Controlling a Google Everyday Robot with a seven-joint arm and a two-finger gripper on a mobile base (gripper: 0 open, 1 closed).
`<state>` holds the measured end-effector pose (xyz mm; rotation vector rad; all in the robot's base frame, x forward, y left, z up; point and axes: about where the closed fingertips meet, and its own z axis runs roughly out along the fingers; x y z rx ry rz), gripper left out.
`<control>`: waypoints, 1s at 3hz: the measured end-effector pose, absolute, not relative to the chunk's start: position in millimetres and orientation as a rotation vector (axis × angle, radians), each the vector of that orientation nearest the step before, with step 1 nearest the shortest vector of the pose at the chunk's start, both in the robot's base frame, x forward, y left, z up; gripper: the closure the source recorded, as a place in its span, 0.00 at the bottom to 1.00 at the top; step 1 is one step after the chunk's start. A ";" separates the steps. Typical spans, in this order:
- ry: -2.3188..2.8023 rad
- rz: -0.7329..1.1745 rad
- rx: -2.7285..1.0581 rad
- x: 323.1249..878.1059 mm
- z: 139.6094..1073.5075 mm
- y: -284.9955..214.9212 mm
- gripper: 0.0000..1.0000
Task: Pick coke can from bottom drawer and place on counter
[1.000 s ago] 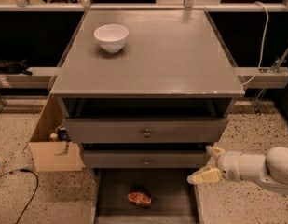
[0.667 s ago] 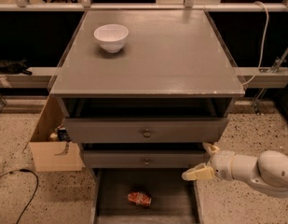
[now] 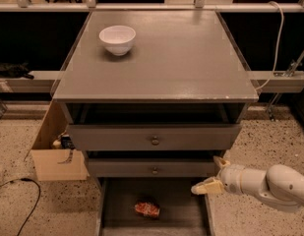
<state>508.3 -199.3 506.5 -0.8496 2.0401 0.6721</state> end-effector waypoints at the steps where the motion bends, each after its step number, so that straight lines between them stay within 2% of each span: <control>1: 2.050 0.685 -0.833 511.0 498.1 -190.1 0.00; 2: 2.119 0.735 -0.786 499.3 451.3 -165.9 0.00; 3: 2.231 0.764 -0.756 463.3 361.4 -143.5 0.00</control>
Offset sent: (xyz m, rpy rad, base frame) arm -0.0276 0.0622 -0.1205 0.0437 0.2069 -0.0645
